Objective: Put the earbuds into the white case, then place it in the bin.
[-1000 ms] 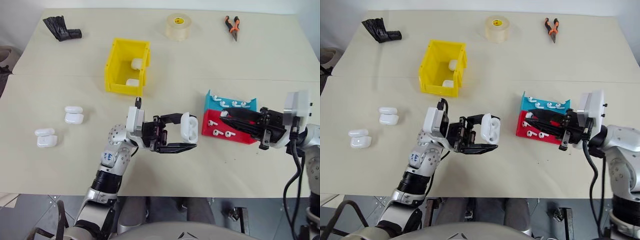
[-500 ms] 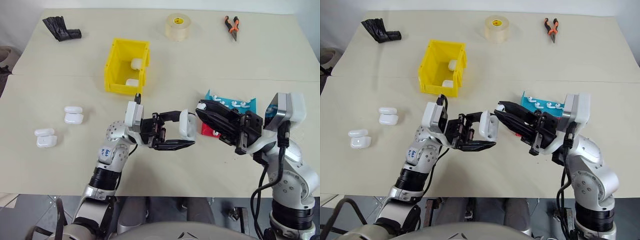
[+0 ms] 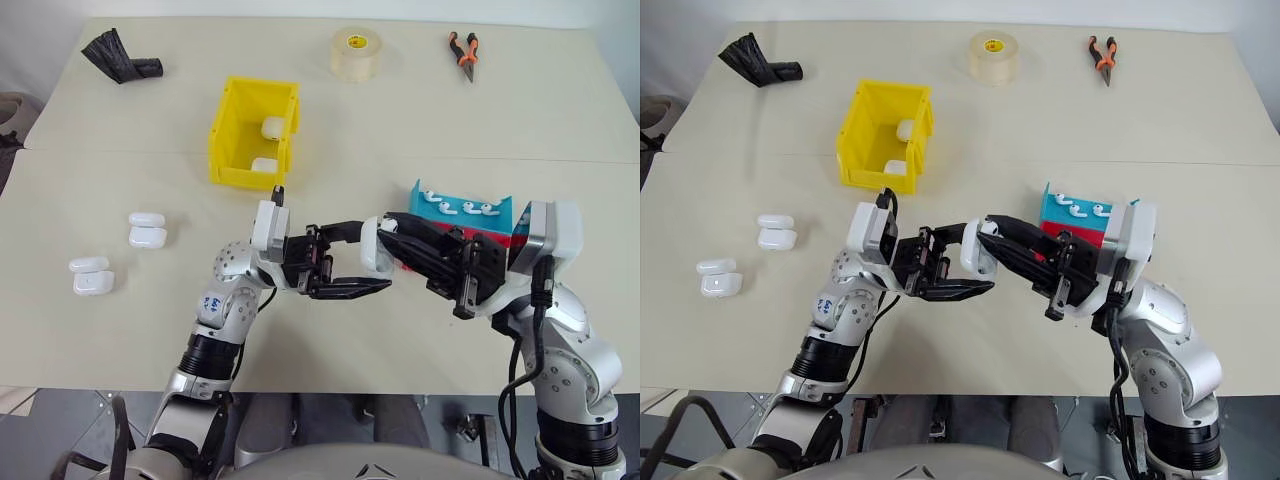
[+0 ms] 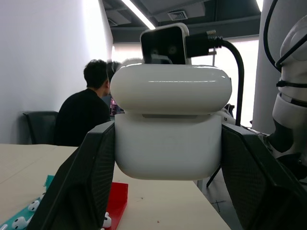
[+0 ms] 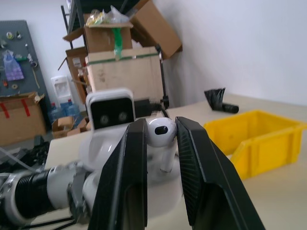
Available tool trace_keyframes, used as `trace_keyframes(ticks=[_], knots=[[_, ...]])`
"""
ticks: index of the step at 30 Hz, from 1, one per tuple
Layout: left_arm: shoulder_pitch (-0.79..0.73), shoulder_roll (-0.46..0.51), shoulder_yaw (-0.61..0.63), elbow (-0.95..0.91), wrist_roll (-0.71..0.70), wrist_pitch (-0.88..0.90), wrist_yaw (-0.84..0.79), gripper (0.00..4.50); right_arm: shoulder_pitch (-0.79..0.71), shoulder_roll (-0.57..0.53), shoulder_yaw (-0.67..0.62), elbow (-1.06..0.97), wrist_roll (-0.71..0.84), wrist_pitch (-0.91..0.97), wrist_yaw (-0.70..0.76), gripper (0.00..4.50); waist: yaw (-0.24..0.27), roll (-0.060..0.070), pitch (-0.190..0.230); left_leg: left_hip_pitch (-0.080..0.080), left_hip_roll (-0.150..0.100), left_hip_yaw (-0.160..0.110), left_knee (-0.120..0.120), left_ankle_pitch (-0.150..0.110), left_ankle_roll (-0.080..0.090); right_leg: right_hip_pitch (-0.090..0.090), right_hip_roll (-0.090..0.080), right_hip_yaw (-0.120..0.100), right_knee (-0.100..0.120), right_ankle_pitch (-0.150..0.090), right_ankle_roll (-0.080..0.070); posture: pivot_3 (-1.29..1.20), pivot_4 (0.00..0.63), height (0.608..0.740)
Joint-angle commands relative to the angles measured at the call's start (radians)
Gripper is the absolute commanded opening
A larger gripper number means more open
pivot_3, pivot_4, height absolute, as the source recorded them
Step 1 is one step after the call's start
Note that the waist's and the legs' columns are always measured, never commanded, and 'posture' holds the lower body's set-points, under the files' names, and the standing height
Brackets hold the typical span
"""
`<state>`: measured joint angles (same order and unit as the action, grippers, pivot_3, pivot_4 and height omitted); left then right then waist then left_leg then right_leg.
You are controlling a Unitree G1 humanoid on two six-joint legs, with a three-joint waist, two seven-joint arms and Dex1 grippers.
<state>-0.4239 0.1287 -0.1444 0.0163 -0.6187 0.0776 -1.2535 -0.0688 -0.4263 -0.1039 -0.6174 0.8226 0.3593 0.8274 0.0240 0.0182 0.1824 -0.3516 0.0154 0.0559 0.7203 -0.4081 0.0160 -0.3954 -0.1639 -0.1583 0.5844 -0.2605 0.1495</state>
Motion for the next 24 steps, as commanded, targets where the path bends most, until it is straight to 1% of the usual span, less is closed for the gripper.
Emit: trace_keyframes(ticks=[1, 7, 13, 16, 18, 19, 24], knots=[[-0.015, -0.012, 0.010, -0.021, -0.011, -0.010, 0.007, 2.81, 0.034, -0.004, 0.010, 0.011, -0.022, -0.038, 0.025, 0.60, 0.001, 0.000, 0.000, 0.000, 0.000, 0.000, 0.000, 0.000, 0.000, 0.000, 0.000, 0.000, 0.000, 0.000, 0.000, 0.00, 0.150, 0.740], [-0.021, -0.019, 0.012, -0.015, -0.008, -0.016, 0.003, 2.81, 0.073, 0.003, 0.024, 0.066, -0.076, -0.123, 0.056, 0.60, 0.000, 0.000, 0.000, 0.000, 0.000, 0.000, 0.000, 0.000, 0.000, 0.000, 0.000, 0.000, 0.000, 0.000, 0.000, 0.00, 0.150, 0.740], [-0.029, -0.029, 0.017, -0.001, -0.002, -0.027, 0.000, 2.81, 0.083, -0.033, 0.032, 0.111, -0.117, -0.145, 0.077, 0.60, 0.000, 0.000, 0.000, 0.000, 0.000, 0.000, 0.000, 0.000, 0.000, 0.000, 0.000, 0.000, 0.000, 0.000, 0.000, 0.00, 0.150, 0.740], [-0.032, -0.033, 0.019, 0.004, 0.001, -0.029, -0.002, 2.81, 0.060, -0.050, 0.025, 0.110, -0.065, -0.105, 0.075, 0.60, 0.000, 0.000, 0.000, 0.000, 0.000, 0.000, 0.000, 0.000, 0.000, 0.000, 0.000, 0.000, 0.000, 0.000, 0.000, 0.00, 0.150, 0.740], [-0.034, -0.036, 0.019, 0.006, 0.002, -0.030, -0.003, 2.81, 0.041, -0.067, 0.022, 0.100, -0.022, -0.072, 0.083, 1.24, 0.000, 0.000, 0.000, 0.000, 0.000, 0.000, 0.000, 0.000, 0.000, 0.000, 0.000, 0.000, 0.000, 0.000, 0.000, 0.00, 0.150, 0.740], [-0.034, -0.037, 0.019, 0.008, 0.003, -0.031, -0.005, 2.81, 0.030, -0.071, 0.020, 0.096, -0.013, -0.068, 0.086, 1.47, 0.001, 0.000, 0.000, 0.000, 0.000, 0.000, 0.000, 0.000, 0.000, 0.000, 0.000, 0.000, 0.000, 0.000, 0.000, 0.00, 0.150, 0.740], [-0.034, -0.045, 0.022, 0.015, 0.010, -0.036, -0.010, 2.81, 0.005, -0.102, -0.008, 0.084, 0.014, -0.047, 0.086, 3.17, 0.002, 0.000, 0.000, 0.000, 0.000, 0.000, 0.000, 0.000, 0.000, 0.000, 0.000, 0.000, 0.000, 0.000, 0.000, 0.00, 0.150, 0.740]])
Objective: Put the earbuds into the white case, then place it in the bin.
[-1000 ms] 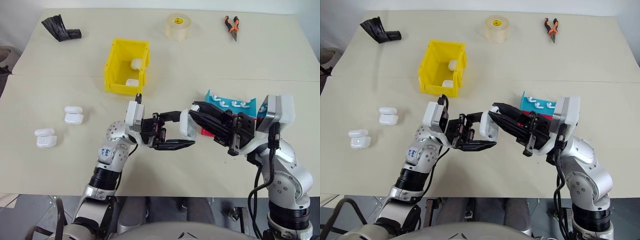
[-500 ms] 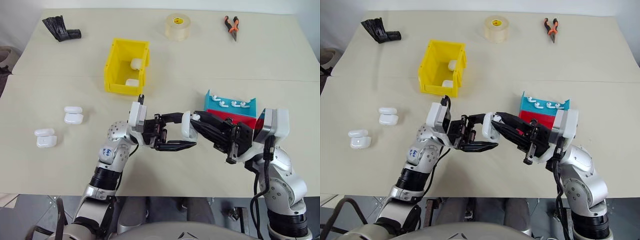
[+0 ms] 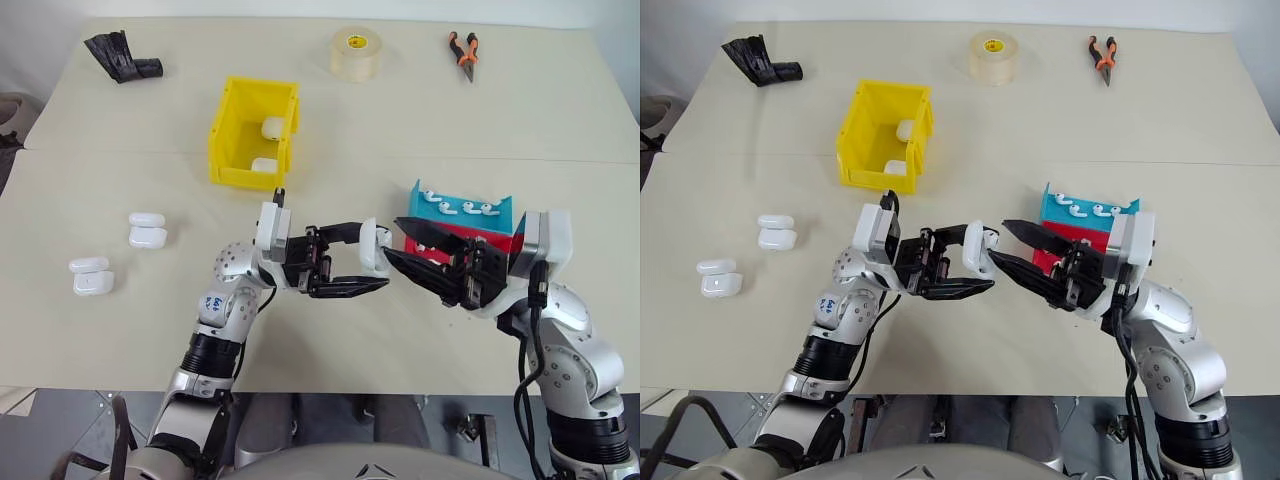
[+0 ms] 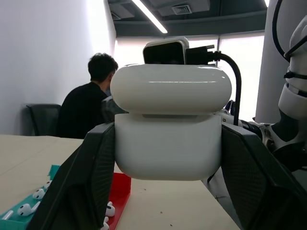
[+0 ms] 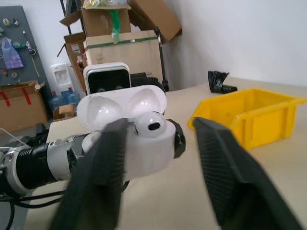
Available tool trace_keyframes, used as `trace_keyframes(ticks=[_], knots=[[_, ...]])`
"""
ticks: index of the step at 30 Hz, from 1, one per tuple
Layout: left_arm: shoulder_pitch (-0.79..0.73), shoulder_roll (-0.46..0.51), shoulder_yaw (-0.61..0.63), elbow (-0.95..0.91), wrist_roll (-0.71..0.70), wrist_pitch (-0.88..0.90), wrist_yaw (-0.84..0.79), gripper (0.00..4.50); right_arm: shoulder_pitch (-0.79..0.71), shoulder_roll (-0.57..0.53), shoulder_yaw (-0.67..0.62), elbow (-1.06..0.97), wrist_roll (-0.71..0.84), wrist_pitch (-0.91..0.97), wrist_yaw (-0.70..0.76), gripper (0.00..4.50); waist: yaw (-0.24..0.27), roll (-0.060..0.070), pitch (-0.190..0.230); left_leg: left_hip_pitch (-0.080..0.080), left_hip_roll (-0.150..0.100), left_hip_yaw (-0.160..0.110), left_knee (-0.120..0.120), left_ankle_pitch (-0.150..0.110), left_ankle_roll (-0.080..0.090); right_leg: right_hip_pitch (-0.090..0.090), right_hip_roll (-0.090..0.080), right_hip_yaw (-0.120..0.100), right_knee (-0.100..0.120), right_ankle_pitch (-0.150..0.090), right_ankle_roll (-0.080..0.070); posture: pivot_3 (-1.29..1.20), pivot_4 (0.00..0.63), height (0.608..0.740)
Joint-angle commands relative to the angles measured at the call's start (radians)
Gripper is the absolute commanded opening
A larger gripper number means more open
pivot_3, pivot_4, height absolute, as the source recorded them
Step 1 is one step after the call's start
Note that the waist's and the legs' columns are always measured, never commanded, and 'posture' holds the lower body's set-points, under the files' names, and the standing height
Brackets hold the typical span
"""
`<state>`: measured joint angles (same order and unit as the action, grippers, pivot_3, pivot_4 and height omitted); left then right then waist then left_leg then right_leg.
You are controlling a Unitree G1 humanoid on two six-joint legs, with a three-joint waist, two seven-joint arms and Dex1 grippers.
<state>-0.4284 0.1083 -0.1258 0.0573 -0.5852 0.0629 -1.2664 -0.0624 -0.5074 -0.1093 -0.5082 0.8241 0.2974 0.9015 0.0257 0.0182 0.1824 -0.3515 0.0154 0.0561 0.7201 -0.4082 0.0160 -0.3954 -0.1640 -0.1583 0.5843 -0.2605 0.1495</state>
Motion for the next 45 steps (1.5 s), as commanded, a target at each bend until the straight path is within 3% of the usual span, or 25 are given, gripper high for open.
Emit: trace_keyframes(ticks=[1, 4, 9, 13, 16, 20, 27, 30, 35, 38, 45], knots=[[-0.028, -0.025, 0.005, -0.025, -0.020, -0.025, 0.004, 2.81, -0.001, -0.031, -0.022, -0.024, 0.022, 0.022, 0.011, 3.51, 0.000, 0.000, 0.000, 0.000, 0.000, 0.000, 0.000, 0.000, 0.000, 0.000, 0.000, 0.000, 0.000, 0.000, 0.000, 0.00, 0.150, 0.740], [-0.018, -0.016, 0.014, -0.022, -0.013, -0.033, 0.006, 2.81, 0.024, -0.086, -0.102, 0.001, 0.021, 0.013, 0.037, 4.44, 0.001, 0.000, 0.000, 0.000, 0.000, 0.000, 0.000, 0.000, 0.000, 0.000, 0.000, 0.000, 0.000, 0.000, 0.000, 0.00, 0.150, 0.740], [-0.004, 0.003, 0.023, -0.014, -0.006, -0.046, 0.002, 2.81, 0.109, -0.177, -0.245, 0.104, 0.002, -0.015, 0.112, 4.44, 0.002, 0.000, 0.000, 0.000, 0.000, 0.000, 0.000, 0.000, 0.000, 0.000, 0.000, 0.000, 0.000, 0.000, 0.000, 0.00, 0.150, 0.740], [-0.002, 0.011, 0.031, 0.001, 0.007, -0.064, 0.006, 2.81, 0.209, -0.266, -0.349, 0.338, -0.148, -0.159, 0.253, 4.44, 0.005, 0.000, 0.000, 0.000, 0.000, 0.001, -0.001, 0.000, 0.000, 0.000, 0.000, 0.001, 0.000, 0.000, 0.000, 0.00, 0.150, 0.740], [-0.006, 0.004, 0.029, 0.013, 0.018, -0.084, 0.015, 2.81, 0.197, -0.287, -0.363, 0.479, -0.228, -0.276, 0.290, 4.44, 0.001, 0.000, 0.000, 0.000, 0.000, 0.002, 0.000, 0.000, 0.001, 0.000, 0.000, 0.001, -0.001, 0.000, 0.000, 0.00, 0.150, 0.740], [-0.008, -0.002, 0.024, 0.024, 0.029, -0.100, 0.029, 2.81, 0.138, -0.312, -0.348, 0.546, -0.273, -0.292, 0.286, 4.44, -0.005, 0.000, 0.000, 0.001, 0.000, 0.003, -0.001, 0.000, 0.000, 0.000, 0.000, 0.001, 0.000, 0.000, 0.000, 0.00, 0.150, 0.740], [-0.007, -0.012, 0.018, 0.035, 0.045, -0.126, 0.035, 2.81, -0.163, -0.450, -0.178, 0.614, -0.388, -0.126, 0.260, 4.44, -0.003, 0.001, -0.001, 0.001, 0.001, 0.004, 0.000, 0.000, 0.000, 0.000, 0.000, 0.002, 0.000, 0.000, 0.000, 0.00, 0.150, 0.740], [-0.003, -0.018, 0.016, 0.033, 0.049, -0.136, 0.038, 2.81, -0.385, -0.507, -0.006, 0.730, -0.555, -0.080, 0.267, 4.44, -0.001, 0.001, -0.001, 0.001, 0.000, 0.003, 0.000, 0.000, 0.000, 0.000, 0.000, 0.002, 0.000, 0.000, 0.000, 0.00, 0.150, 0.740], [0.000, -0.028, 0.012, 0.039, 0.054, -0.154, 0.048, 2.81, -0.682, -0.475, 0.178, 0.979, -0.721, -0.109, 0.310, 4.44, -0.001, 0.001, 0.000, -0.001, 0.000, 0.002, 0.000, 0.000, 0.000, -0.001, 0.000, 0.001, -0.001, 0.000, 0.000, 0.00, 0.150, 0.740], [0.009, -0.035, 0.006, 0.032, 0.058, -0.162, 0.057, 2.81, -0.848, -0.444, 0.306, 1.211, -0.856, -0.228, 0.376, 4.44, -0.006, 0.001, 0.000, -0.001, 0.000, 0.003, 0.000, 0.000, 0.001, -0.001, 0.000, 0.000, -0.001, 0.000, 0.000, 0.00, 0.150, 0.740], [0.017, -0.029, 0.011, 0.027, 0.059, -0.179, 0.077, 2.81, -1.064, -0.376, 0.414, 1.547, -1.002, -0.404, 0.439, 4.44, -0.018, 0.001, 0.000, -0.001, 0.000, 0.003, -0.001, 0.000, 0.001, -0.001, 0.000, 0.000, -0.001, 0.000, 0.000, 0.00, 0.150, 0.740]])
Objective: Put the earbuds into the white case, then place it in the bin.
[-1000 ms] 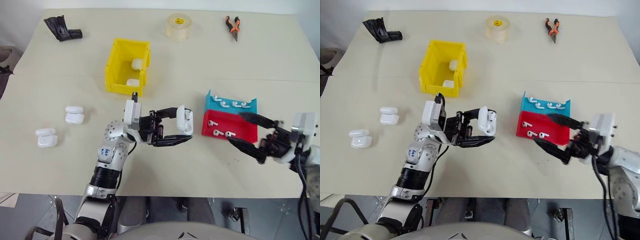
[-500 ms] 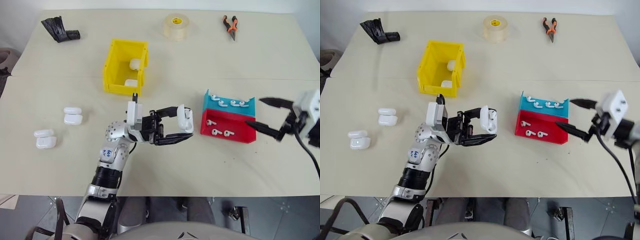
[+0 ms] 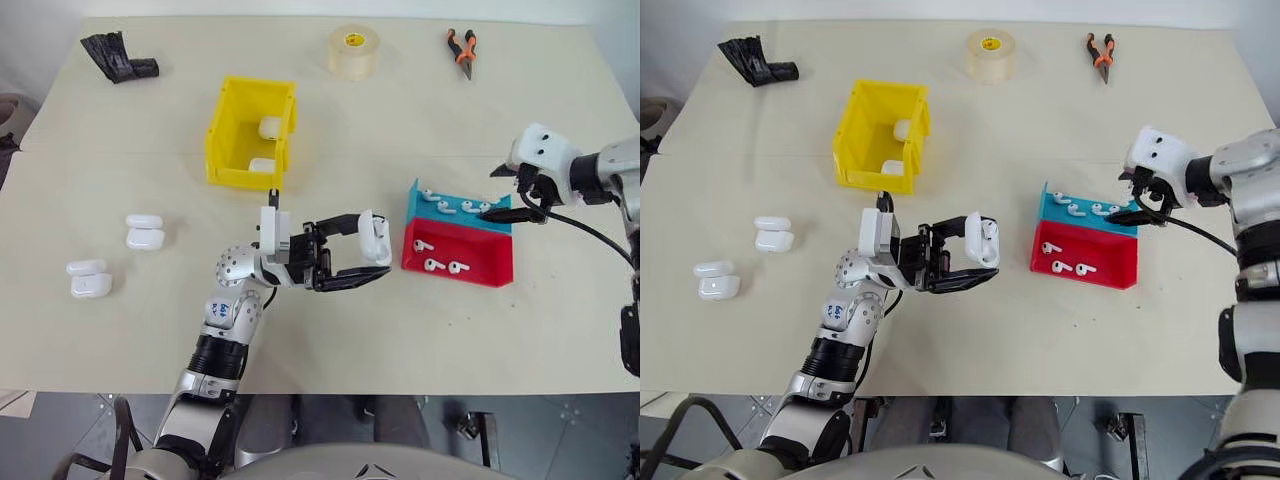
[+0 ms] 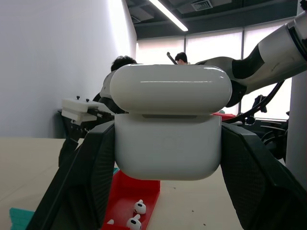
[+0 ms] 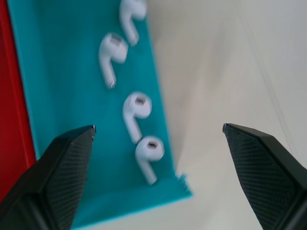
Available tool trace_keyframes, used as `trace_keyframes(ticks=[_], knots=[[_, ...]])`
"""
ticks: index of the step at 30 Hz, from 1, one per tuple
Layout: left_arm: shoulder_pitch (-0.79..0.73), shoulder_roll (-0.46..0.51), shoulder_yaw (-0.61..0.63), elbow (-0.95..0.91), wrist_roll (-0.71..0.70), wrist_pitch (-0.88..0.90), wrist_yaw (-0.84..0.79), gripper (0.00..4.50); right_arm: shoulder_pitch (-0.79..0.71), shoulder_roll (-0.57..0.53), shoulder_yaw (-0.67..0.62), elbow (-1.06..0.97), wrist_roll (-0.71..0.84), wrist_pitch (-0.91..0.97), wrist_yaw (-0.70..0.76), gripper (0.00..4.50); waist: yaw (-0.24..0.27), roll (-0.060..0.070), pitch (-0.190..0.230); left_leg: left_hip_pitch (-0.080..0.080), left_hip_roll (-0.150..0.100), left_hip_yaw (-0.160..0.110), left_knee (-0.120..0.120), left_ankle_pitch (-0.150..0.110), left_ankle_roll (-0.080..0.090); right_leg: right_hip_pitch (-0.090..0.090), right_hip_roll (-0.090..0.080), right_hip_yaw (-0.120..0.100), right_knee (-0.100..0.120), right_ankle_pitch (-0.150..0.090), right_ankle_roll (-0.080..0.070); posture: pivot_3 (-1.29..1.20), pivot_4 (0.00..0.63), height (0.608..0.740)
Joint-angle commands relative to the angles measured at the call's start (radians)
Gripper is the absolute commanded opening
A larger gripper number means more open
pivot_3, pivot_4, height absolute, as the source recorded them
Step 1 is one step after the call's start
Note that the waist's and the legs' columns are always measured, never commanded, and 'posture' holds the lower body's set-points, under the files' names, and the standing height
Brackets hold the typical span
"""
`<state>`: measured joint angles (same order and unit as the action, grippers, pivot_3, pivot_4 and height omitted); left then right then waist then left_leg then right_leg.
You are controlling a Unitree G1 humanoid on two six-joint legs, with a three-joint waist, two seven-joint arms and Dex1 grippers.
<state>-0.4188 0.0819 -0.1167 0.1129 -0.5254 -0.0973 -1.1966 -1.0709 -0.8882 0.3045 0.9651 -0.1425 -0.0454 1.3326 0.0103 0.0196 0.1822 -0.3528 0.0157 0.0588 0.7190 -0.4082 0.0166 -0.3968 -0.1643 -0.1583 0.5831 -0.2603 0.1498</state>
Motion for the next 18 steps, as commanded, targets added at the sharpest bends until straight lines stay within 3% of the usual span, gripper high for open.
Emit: trace_keyframes(ticks=[1, 12, 18], knots=[[0.009, -0.002, 0.002, -0.030, 0.000, -0.021, 0.010, 2.81, -0.072, 0.015, 0.003, 0.100, -0.046, -0.074, 0.009, 4.44, -0.007, 0.000, 0.000, 0.000, 0.000, 0.000, 0.000, 0.000, 0.000, 0.000, 0.000, 0.000, 0.000, 0.000, 0.000, 0.00, 0.150, 0.740], [0.029, 0.004, -0.004, -0.052, 0.002, -0.032, 0.041, 2.81, -0.154, 0.130, 0.001, 0.243, -0.120, -0.122, 0.026, 4.44, -0.022, 0.001, 0.000, 0.000, 0.000, 0.000, 0.000, 0.000, 0.000, 0.000, 0.000, 0.000, 0.001, 0.000, 0.000, 0.00, 0.150, 0.740], [0.031, 0.010, -0.006, -0.061, 0.001, -0.027, 0.044, 2.81, -0.152, 0.145, 0.008, 0.258, -0.144, -0.128, 0.032, 2.59, -0.023, 0.001, 0.000, 0.000, 0.000, 0.000, 0.000, 0.000, 0.000, 0.000, 0.000, 0.000, 0.001, 0.000, 0.000, 0.00, 0.150, 0.740]])
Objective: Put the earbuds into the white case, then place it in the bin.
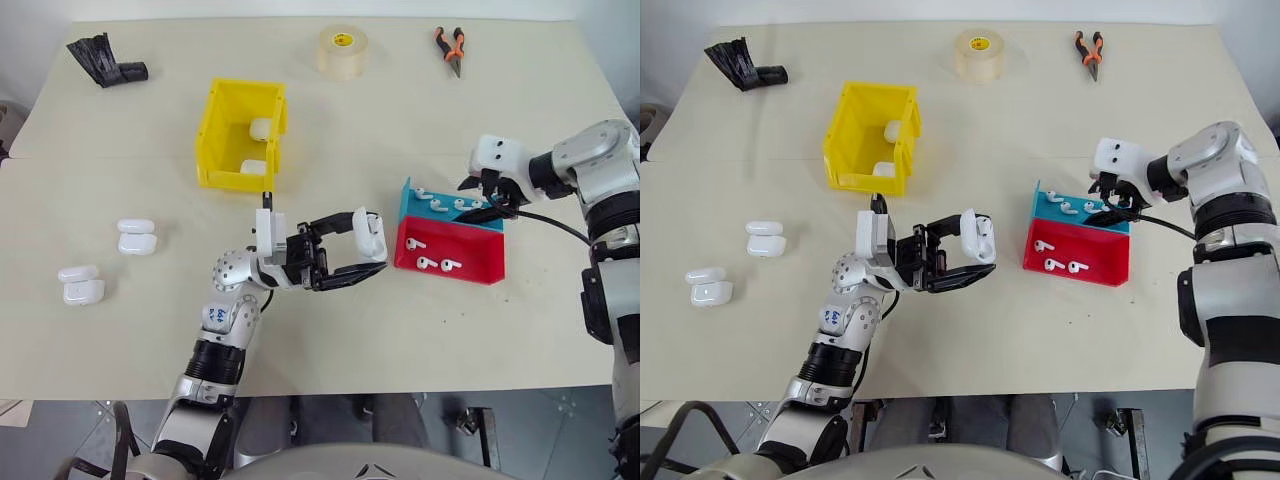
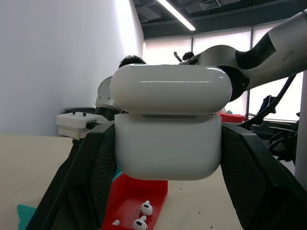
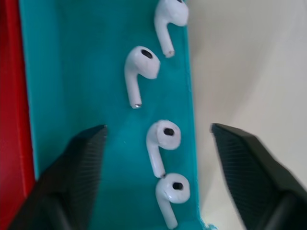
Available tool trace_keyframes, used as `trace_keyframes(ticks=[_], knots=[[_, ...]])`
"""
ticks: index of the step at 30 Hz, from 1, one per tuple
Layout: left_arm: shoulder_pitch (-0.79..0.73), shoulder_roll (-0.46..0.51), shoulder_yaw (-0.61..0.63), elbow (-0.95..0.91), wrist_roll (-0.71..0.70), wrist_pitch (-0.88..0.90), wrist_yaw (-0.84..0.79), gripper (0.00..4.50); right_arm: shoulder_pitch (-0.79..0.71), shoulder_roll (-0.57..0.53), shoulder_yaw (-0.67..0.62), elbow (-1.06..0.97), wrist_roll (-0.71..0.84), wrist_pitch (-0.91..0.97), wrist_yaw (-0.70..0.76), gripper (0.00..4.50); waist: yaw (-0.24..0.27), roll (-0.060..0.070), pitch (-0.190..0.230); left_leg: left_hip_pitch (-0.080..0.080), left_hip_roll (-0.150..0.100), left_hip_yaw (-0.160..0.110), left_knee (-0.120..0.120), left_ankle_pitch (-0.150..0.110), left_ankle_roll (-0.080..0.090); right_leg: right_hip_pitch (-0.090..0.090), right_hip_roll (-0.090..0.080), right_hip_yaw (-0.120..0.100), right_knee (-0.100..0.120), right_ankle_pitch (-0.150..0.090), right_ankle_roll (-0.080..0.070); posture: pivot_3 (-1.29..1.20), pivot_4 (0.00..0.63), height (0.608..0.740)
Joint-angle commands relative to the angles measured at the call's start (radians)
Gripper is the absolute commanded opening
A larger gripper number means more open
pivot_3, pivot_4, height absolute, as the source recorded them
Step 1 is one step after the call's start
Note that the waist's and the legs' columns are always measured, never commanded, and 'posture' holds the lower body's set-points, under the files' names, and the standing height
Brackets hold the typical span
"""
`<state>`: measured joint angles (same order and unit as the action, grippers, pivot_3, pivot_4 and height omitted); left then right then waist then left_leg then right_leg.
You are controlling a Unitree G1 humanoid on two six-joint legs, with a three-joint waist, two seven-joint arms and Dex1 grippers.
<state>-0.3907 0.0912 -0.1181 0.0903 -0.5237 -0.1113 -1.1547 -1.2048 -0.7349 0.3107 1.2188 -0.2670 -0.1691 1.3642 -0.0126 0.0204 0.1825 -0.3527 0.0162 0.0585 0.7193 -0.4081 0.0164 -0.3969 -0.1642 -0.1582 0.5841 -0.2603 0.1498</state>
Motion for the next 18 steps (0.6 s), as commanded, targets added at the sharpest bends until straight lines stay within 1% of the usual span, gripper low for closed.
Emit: trace_keyframes(ticks=[1, 8, 11, 12, 14, 18], knots=[[0.002, 0.002, -0.004, -0.039, -0.002, -0.011, 0.002, 2.81, -0.018, -0.006, 0.002, 0.007, -0.024, -0.002, -0.005, 2.59, -0.001, 0.000, 0.000, 0.000, 0.000, 0.000, 0.000, 0.000, 0.000, 0.000, 0.000, 0.000, 0.000, 0.000, 0.000, 0.00, 0.150, 0.740], [-0.002, 0.004, -0.006, -0.039, -0.006, -0.006, 0.000, 2.81, -0.011, -0.001, -0.005, 0.012, -0.034, 0.000, -0.008, 2.59, -0.001, 0.000, 0.000, 0.000, 0.000, 0.000, 0.000, 0.000, 0.000, 0.000, 0.000, 0.000, 0.000, 0.000, 0.000, 0.00, 0.150, 0.740], [-0.004, 0.004, -0.006, -0.039, -0.006, -0.006, 0.000, 2.81, -0.006, 0.001, -0.010, 0.013, -0.033, 0.002, -0.009, 2.01, -0.002, 0.000, 0.000, 0.000, 0.000, 0.000, 0.000, 0.000, 0.000, 0.000, 0.000, 0.000, 0.000, 0.000, 0.000, 0.00, 0.150, 0.740], [-0.004, 0.004, -0.006, -0.040, -0.006, -0.006, 0.001, 2.81, -0.004, 0.002, -0.011, 0.013, -0.032, 0.002, -0.008, 1.73, -0.002, 0.000, 0.000, 0.000, 0.000, 0.000, 0.000, 0.000, 0.000, 0.000, 0.000, 0.000, 0.000, 0.000, 0.000, 0.00, 0.150, 0.740], [-0.004, 0.004, -0.006, -0.041, -0.007, -0.005, 0.002, 2.81, 0.001, 0.004, -0.013, 0.013, -0.031, 0.002, -0.011, 1.04, -0.003, 0.000, 0.000, 0.000, 0.000, 0.000, 0.000, 0.000, 0.000, 0.000, 0.000, 0.000, 0.000, 0.000, 0.000, 0.00, 0.150, 0.740], [-0.004, 0.005, -0.006, -0.044, -0.007, -0.003, 0.004, 2.81, 0.005, 0.009, -0.015, 0.014, -0.031, 0.001, -0.022, 1.04, -0.006, 0.000, 0.000, 0.000, 0.000, 0.000, 0.000, 0.000, 0.000, 0.000, 0.000, 0.000, 0.000, 0.000, 0.000, 0.00, 0.150, 0.740]])
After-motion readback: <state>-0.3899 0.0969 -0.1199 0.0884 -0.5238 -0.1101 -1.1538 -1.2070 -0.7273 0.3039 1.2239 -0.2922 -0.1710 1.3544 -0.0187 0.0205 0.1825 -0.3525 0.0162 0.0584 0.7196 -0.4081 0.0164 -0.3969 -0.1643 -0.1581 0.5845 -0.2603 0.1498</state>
